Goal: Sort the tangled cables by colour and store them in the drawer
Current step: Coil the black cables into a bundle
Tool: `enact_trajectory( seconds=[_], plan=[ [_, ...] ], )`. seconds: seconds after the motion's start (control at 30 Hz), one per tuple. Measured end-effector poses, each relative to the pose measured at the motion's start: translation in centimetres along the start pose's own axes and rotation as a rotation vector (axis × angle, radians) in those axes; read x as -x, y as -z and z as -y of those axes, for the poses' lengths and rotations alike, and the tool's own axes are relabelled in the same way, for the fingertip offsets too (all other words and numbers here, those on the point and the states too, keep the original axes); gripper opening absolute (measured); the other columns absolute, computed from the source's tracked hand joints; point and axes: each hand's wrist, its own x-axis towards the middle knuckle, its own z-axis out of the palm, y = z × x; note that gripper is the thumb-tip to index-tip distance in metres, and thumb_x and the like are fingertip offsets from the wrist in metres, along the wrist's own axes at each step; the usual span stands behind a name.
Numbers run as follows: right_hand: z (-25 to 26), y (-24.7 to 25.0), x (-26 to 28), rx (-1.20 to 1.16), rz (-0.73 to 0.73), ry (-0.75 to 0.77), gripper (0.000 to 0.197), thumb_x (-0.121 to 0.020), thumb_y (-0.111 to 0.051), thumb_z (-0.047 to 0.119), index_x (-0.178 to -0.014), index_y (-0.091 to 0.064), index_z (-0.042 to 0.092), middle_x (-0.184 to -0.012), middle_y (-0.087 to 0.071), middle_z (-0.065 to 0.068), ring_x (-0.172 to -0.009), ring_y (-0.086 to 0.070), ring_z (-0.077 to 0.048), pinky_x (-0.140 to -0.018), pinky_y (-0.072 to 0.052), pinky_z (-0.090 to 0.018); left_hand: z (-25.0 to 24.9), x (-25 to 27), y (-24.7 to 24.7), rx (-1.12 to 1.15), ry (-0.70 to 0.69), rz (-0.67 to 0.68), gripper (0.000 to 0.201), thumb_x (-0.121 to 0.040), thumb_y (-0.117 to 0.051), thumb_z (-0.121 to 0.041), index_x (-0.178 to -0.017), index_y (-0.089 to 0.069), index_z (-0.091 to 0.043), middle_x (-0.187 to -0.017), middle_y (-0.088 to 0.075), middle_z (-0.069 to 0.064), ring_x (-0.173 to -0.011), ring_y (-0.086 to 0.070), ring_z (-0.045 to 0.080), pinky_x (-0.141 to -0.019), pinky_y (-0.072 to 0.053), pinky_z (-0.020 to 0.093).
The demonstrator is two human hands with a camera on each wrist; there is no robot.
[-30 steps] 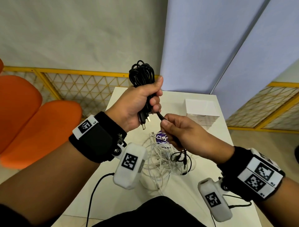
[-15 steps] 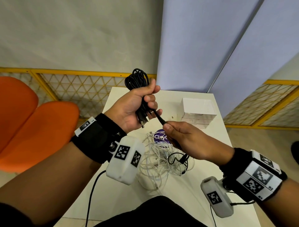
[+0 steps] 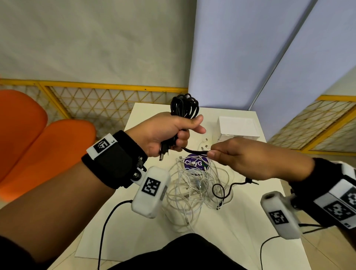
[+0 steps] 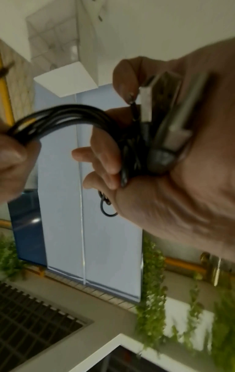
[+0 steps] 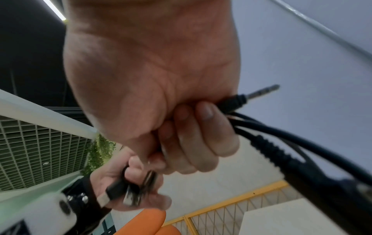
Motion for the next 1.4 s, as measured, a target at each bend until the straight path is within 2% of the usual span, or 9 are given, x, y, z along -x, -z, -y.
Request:
enact_trajectory(
  seconds=[0.17,0.3,0.53,0.7,0.8,0.9,1.0,1.2,1.4],
  plan=[
    [0.5,1.7,0.1,0.125,0.078,-0.062,0.046,-0.100,-0.035,0.050,-0.066,-0.040,0.019,-0.060,-0.043,0.001,-0.055,-0.039,-0.010,-0.060,-0.037,-0.025,0.4,0.4,-0.8,-0.262,-0.044,-0.013,0.033,-0.090,-0.071,-0.032,-0.100,-0.073,-0.001,-0.052,-0.039,-0.003,-0.049,-0.036,0.012,-0.053,-0.032,0.025],
    [1.3,2.7,0.1,0.182,0.093,-0.042,0.047,-0.097,-0.032,0.055,-0.070,-0.044,0.018,-0.059,-0.043,0.000,-0.055,-0.039,-0.012,-0.060,-0.039,-0.028,0.4,0.7,-2.0,-0.409,-0.090,-0.026,0.032,-0.088,-0.075,-0.031,-0.068,-0.060,-0.011,-0.043,-0.044,-0.009,-0.041,-0.036,0.010,-0.046,-0.034,0.020],
    [2.0,3.5,0.0,0.202,0.087,-0.020,0.050,-0.095,-0.034,0.054,-0.072,-0.048,0.012,-0.058,-0.044,-0.002,-0.053,-0.037,-0.011,-0.057,-0.037,-0.024,0.1,1.3,-2.3,-0.503,-0.071,-0.015,0.046,-0.086,-0.064,-0.056,-0.056,-0.059,-0.022,-0.040,-0.051,-0.008,-0.039,-0.040,0.009,-0.048,-0.036,0.019],
    [2.0,3.7,-0.2,0.141,0.100,-0.031,0.045,-0.098,-0.040,0.047,-0.068,-0.047,0.015,-0.061,-0.042,0.000,-0.055,-0.035,-0.009,-0.058,-0.037,-0.025,0.7,1.5,-1.9,-0.615,0.009,0.064,0.065,-0.074,-0.050,-0.074,-0.063,-0.067,-0.011,-0.041,-0.048,-0.006,-0.040,-0.040,0.009,-0.051,-0.034,0.021],
    [1.9,3.8,-0.3,0.108,0.109,-0.046,0.045,-0.099,-0.041,0.046,-0.065,-0.047,0.017,-0.059,-0.040,0.005,-0.053,-0.034,-0.007,-0.055,-0.036,-0.022,0.4,2.0,-2.0,-0.613,0.031,0.187,0.052,-0.078,-0.066,-0.058,-0.082,-0.070,-0.006,-0.048,-0.057,-0.008,-0.041,-0.041,0.008,-0.049,-0.033,0.019],
    [2.2,3.8,-0.4,0.100,0.134,-0.048,0.045,-0.099,-0.043,0.046,-0.066,-0.047,0.016,-0.062,-0.042,0.000,-0.055,-0.036,-0.011,-0.055,-0.038,-0.024,0.6,2.0,-1.9,-0.651,0.058,0.216,0.025,-0.076,-0.086,-0.028,-0.068,-0.066,-0.014,-0.058,-0.063,-0.003,-0.045,-0.044,0.012,-0.046,-0.035,0.021],
    [2.4,3.7,-0.6,0.130,0.144,-0.046,0.046,-0.099,-0.042,0.047,-0.068,-0.046,0.013,-0.064,-0.043,-0.003,-0.057,-0.037,-0.014,-0.058,-0.040,-0.031,1.0,2.0,-1.9,-0.687,0.084,0.183,0.025,-0.078,-0.080,-0.009,-0.060,-0.062,-0.011,-0.048,-0.057,-0.004,-0.042,-0.042,0.014,-0.044,-0.033,0.021],
    [2.2,3.2,-1.1,0.134,0.178,-0.065,0.045,-0.101,-0.043,0.044,-0.069,-0.053,0.014,-0.049,-0.044,0.010,-0.047,-0.037,-0.007,-0.051,-0.035,-0.019,2.1,1.9,-2.2,-0.603,0.159,0.168,0.024,-0.081,-0.068,-0.001,-0.059,-0.059,-0.006,-0.051,-0.055,0.004,-0.040,-0.038,0.017,-0.050,-0.033,0.027],
    [2.9,2.7,-1.0,0.333,0.094,0.013,0.032,-0.089,-0.059,0.055,-0.081,-0.042,0.030,-0.064,-0.050,0.010,-0.061,-0.049,-0.002,-0.052,-0.033,-0.021,3.4,1.3,-2.2,-0.425,0.250,0.182,0.023,-0.082,-0.063,0.002,-0.062,-0.054,-0.005,-0.058,-0.048,0.013,-0.042,-0.028,0.016,-0.046,-0.028,0.024]
  ],
)
